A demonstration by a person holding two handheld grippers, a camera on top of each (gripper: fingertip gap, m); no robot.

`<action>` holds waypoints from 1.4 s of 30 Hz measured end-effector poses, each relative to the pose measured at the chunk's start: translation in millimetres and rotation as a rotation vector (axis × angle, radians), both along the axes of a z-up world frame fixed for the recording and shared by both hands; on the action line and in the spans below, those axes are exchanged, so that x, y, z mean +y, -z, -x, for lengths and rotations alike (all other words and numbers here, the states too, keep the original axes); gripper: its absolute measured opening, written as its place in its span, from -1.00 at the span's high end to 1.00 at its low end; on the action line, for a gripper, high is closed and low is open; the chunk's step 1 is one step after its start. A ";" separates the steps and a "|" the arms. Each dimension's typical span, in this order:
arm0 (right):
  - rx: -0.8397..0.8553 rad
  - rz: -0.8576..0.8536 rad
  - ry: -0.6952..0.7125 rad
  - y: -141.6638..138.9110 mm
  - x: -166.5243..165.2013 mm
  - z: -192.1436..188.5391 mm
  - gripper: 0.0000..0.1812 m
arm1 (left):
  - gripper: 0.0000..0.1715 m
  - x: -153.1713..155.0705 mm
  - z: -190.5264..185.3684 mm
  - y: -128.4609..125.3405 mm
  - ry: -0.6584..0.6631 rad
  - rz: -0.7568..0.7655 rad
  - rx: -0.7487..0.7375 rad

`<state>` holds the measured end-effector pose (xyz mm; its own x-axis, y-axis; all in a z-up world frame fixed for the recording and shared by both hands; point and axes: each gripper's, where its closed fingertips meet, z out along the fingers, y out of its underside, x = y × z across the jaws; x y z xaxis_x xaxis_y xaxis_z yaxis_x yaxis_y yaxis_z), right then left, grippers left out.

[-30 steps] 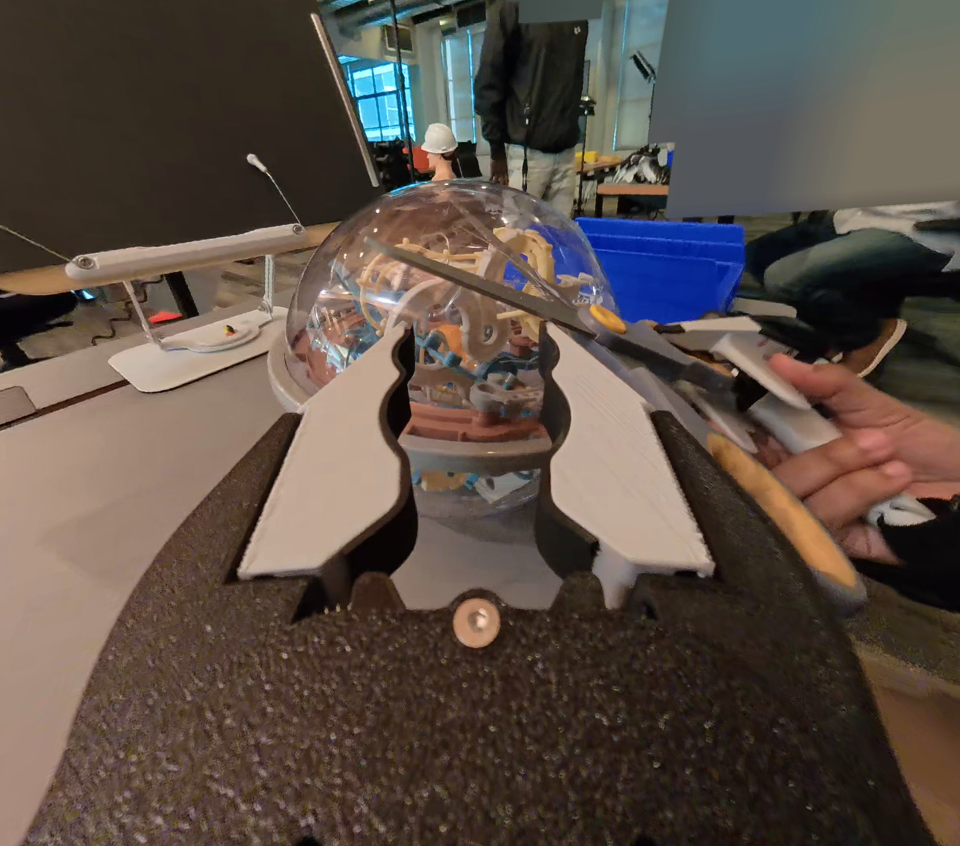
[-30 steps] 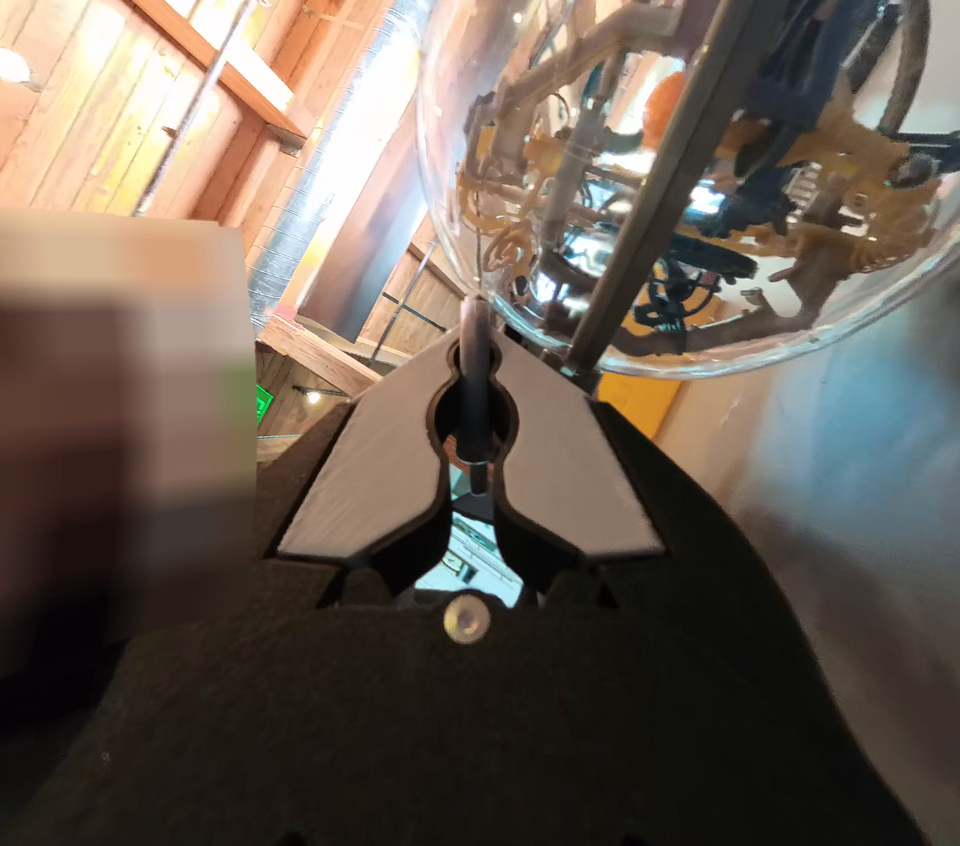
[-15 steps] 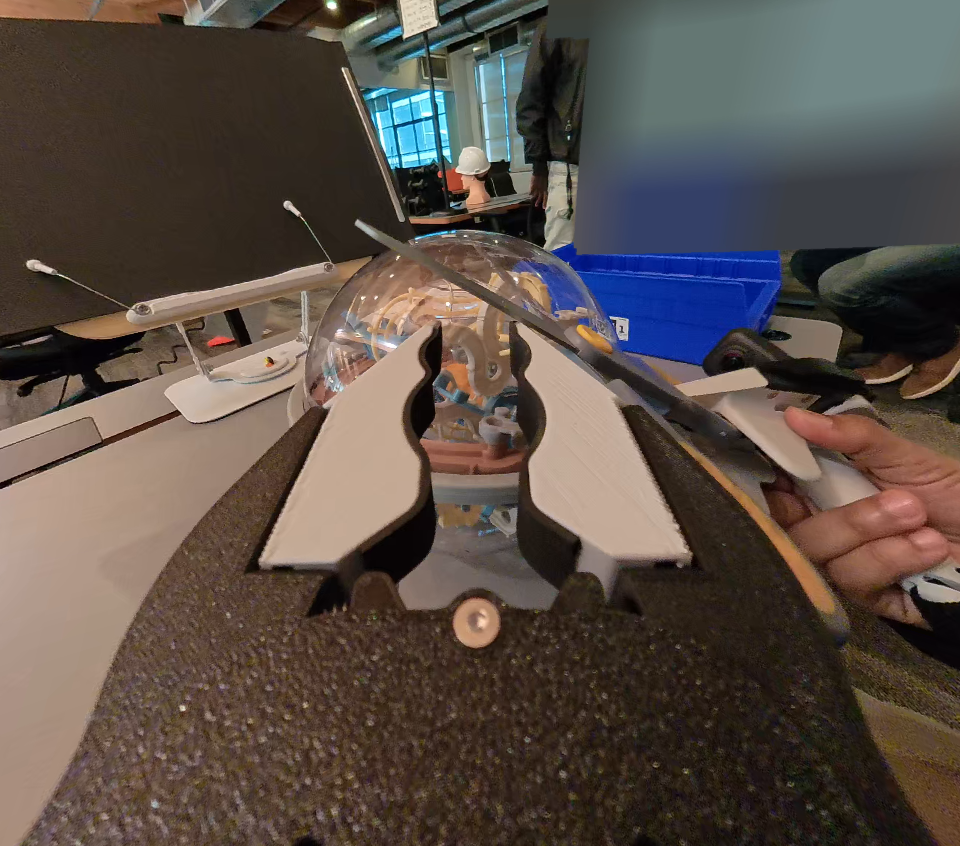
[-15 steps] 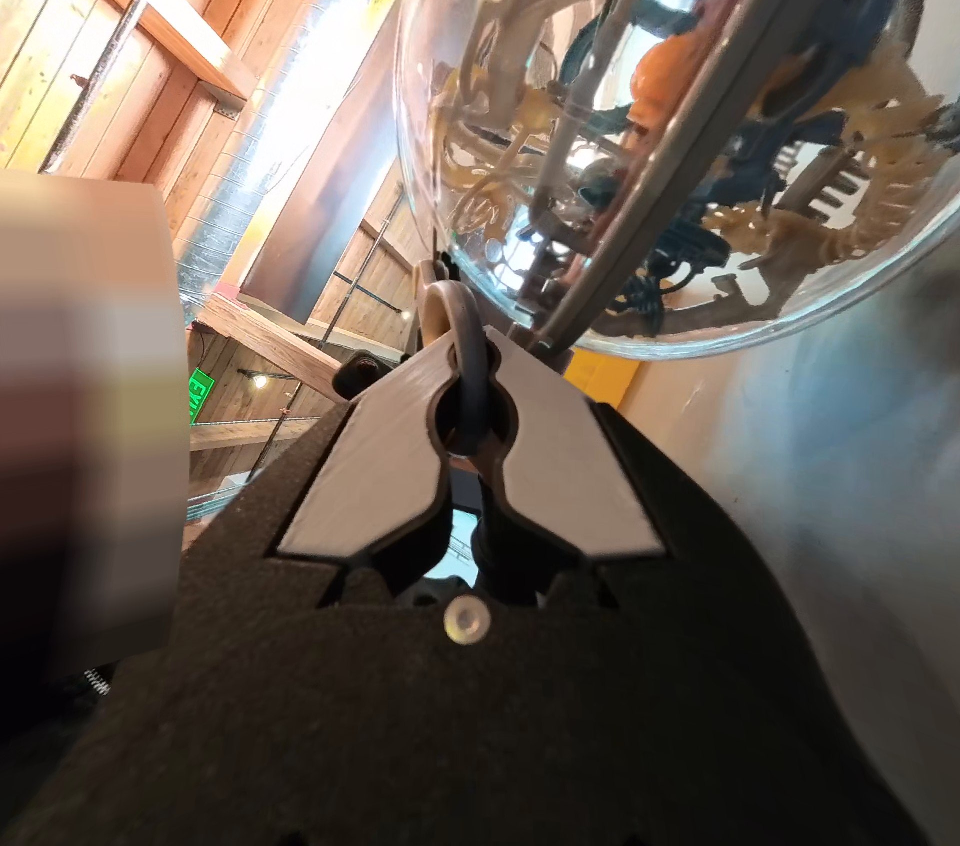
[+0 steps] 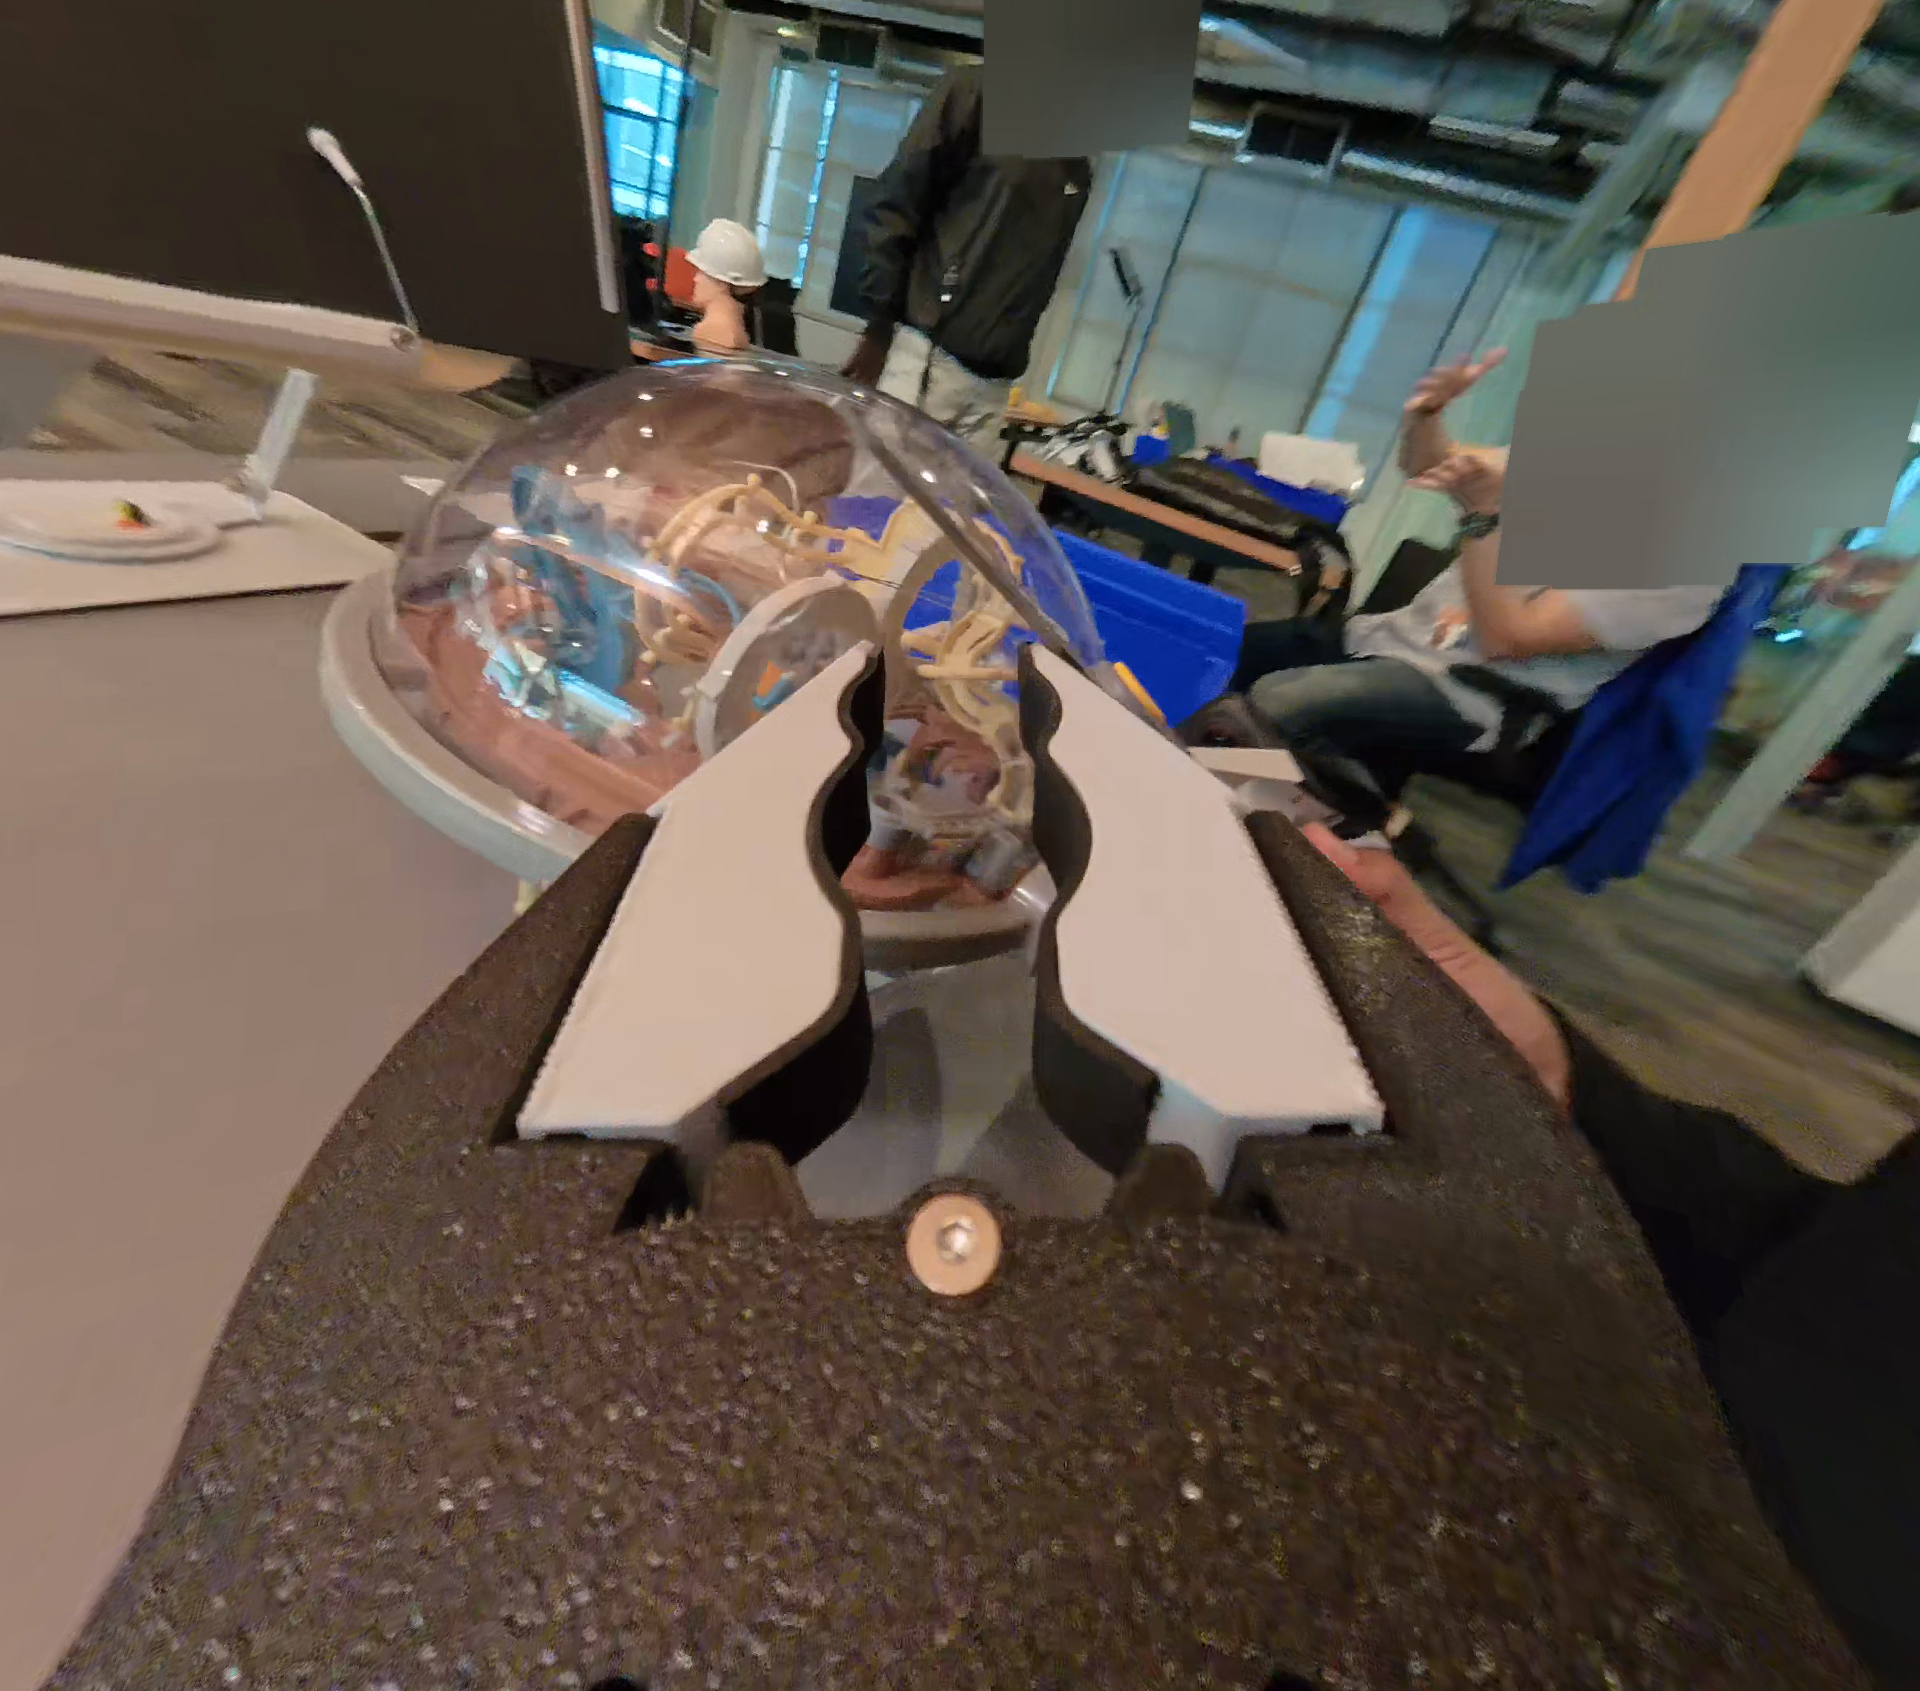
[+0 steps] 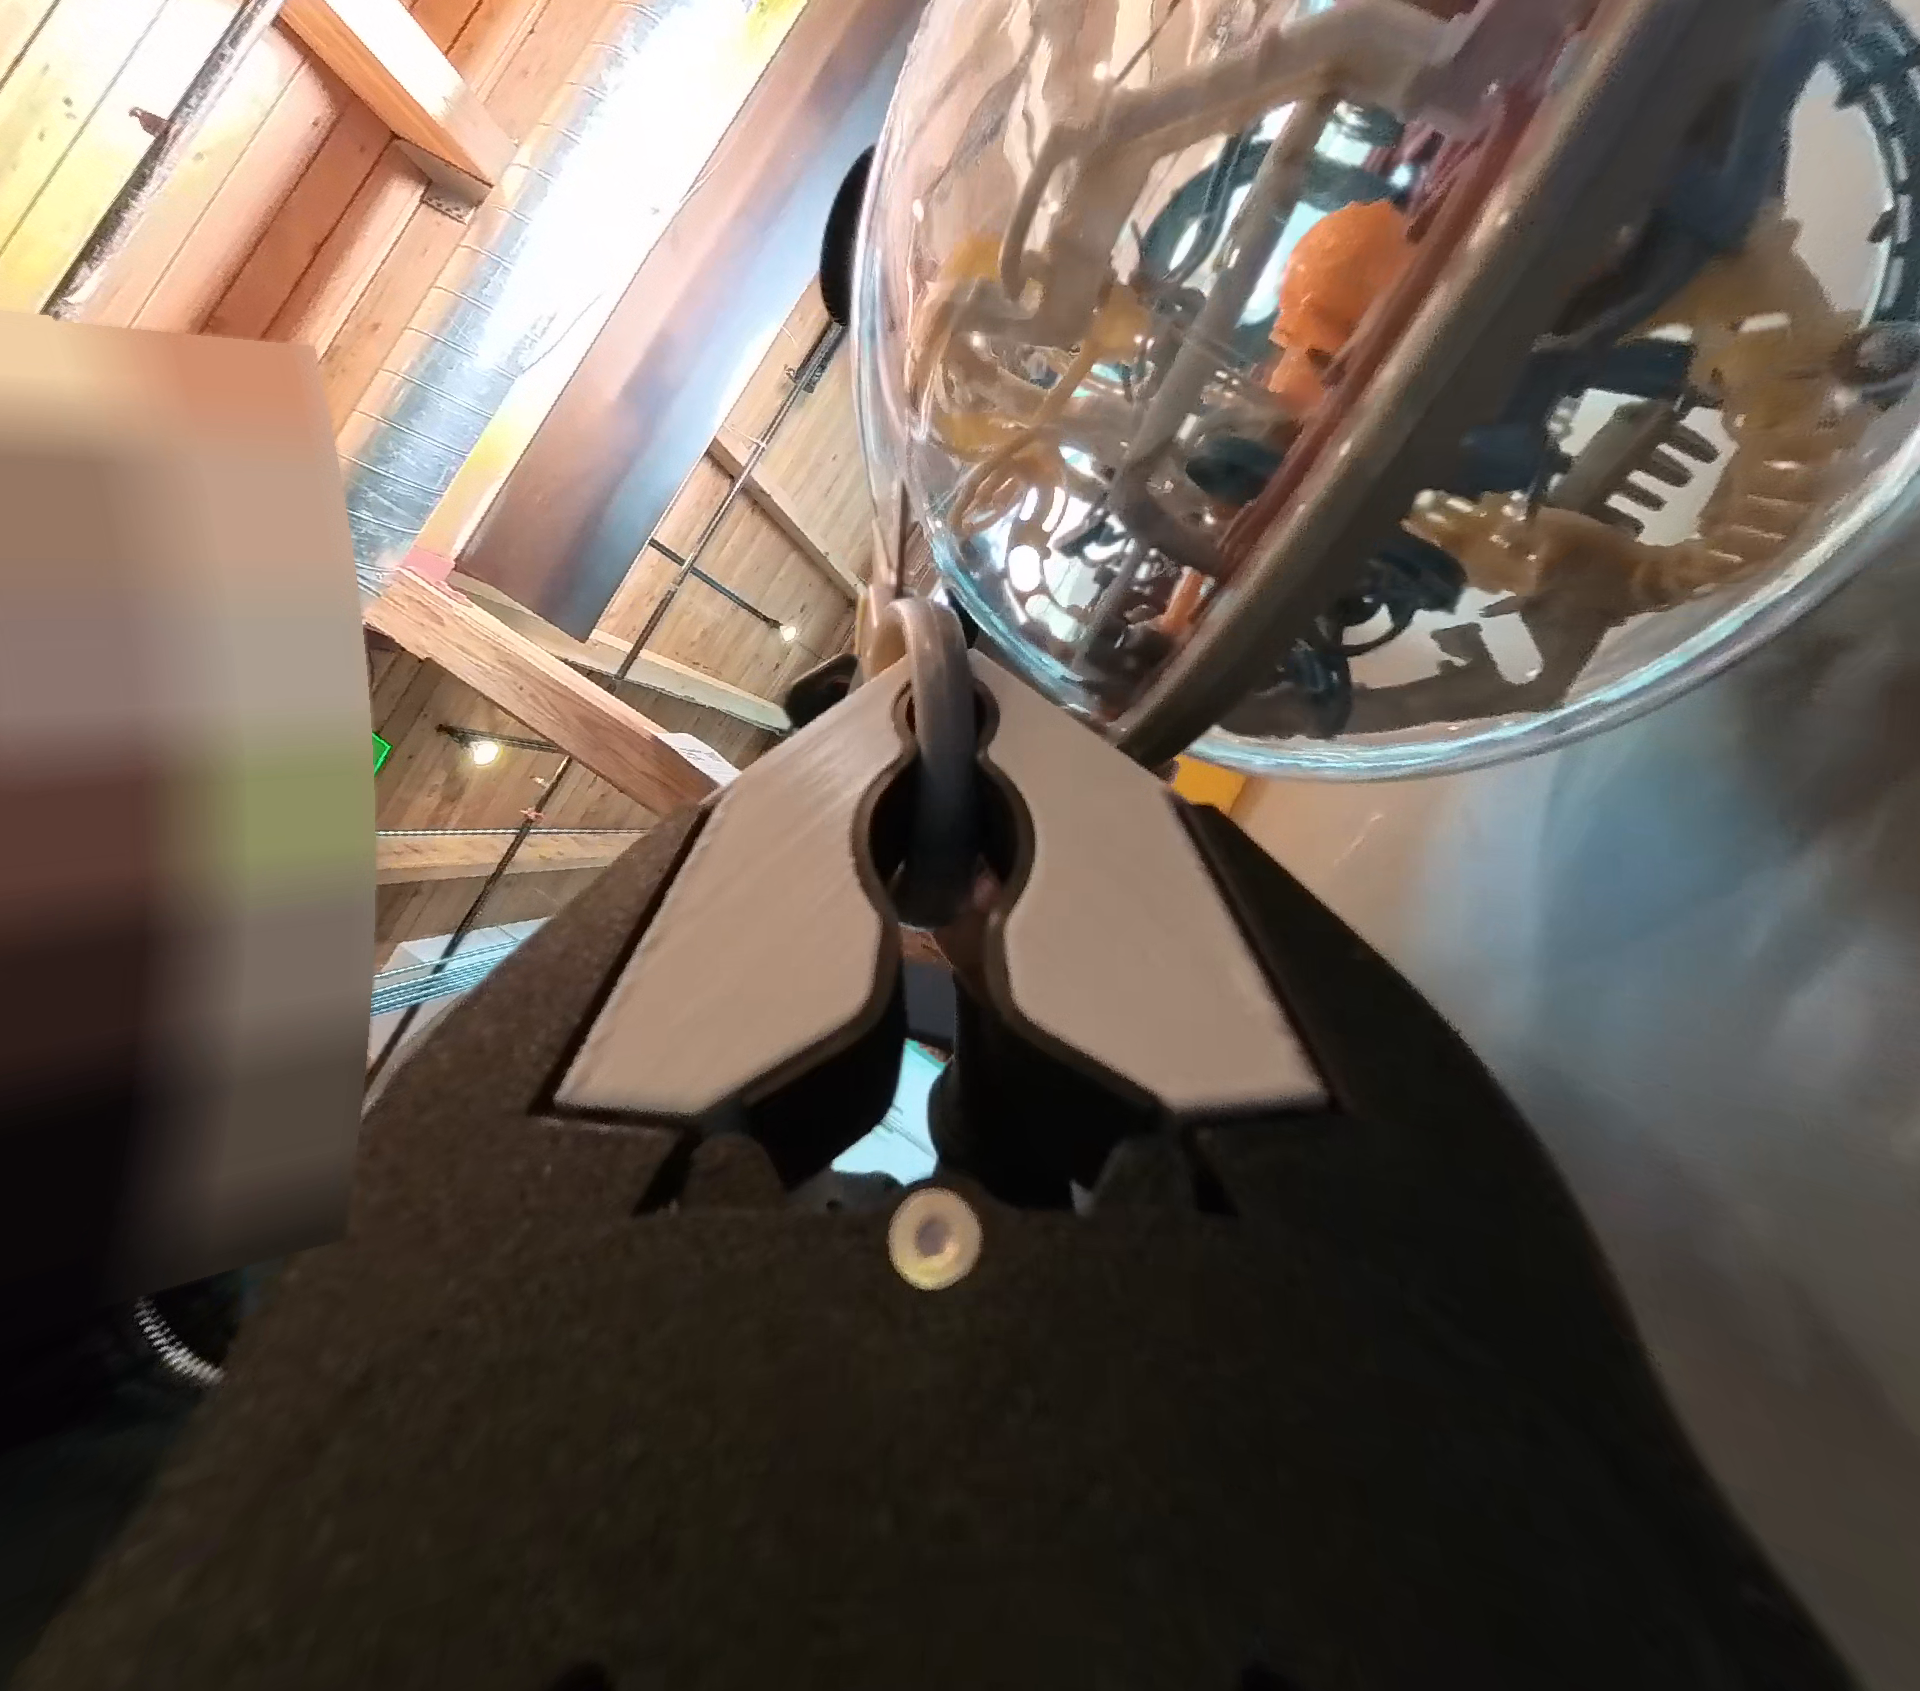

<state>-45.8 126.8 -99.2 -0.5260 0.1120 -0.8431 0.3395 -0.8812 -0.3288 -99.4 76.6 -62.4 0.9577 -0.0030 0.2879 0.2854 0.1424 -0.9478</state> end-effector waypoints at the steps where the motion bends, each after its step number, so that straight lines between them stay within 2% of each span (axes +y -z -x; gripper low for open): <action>1: 0.000 0.005 -0.002 0.1 -0.2 0.1 1.00 | 0.78 -0.2 -3.0 -0.6 0.038 -0.008 -0.033; 4: -0.006 -0.001 0.000 0.8 -0.4 0.8 1.00 | 1.00 -0.6 -14.0 -1.8 0.166 -0.029 -0.147; 14: -0.009 -0.072 -0.024 2.7 2.4 -2.7 1.00 | 1.00 -7.0 -24.8 5.6 0.316 -0.069 -0.302; 21: -0.024 -0.165 -0.044 5.1 6.7 -7.4 1.00 | 1.00 -7.5 -33.6 14.4 0.368 -0.015 -0.294; 27: -0.010 -0.177 -0.098 4.2 -0.2 -12.1 1.00 | 1.00 -17.2 -45.2 18.7 0.507 -0.036 -0.315; 32: 0.014 -0.088 -0.142 2.0 -1.8 -14.0 1.00 | 0.99 -24.2 -52.2 15.1 0.514 -0.089 -0.230; 34: 0.033 -0.031 -0.152 -1.4 1.5 -15.2 1.00 | 0.77 -32.0 -60.7 8.3 0.560 -0.136 -0.195; 35: 0.040 -0.026 -0.151 -2.1 2.3 -15.6 1.00 | 0.74 -34.9 -61.6 5.2 0.566 -0.158 -0.188; 39: 0.042 -0.089 -0.149 -3.2 -1.7 -16.5 1.00 | 0.73 -28.2 -49.2 0.3 0.475 -0.170 -0.191; 42: 0.054 -0.073 -0.143 -6.4 1.9 -17.7 1.00 | 0.74 -20.1 -43.5 -2.0 0.443 -0.145 -0.253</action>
<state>-28.1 128.8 -92.7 -0.5848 0.0926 -0.8059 0.4399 -0.7985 -0.4110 -55.9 56.5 -60.5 0.7562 -0.4484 0.4765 0.5654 0.0813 -0.8208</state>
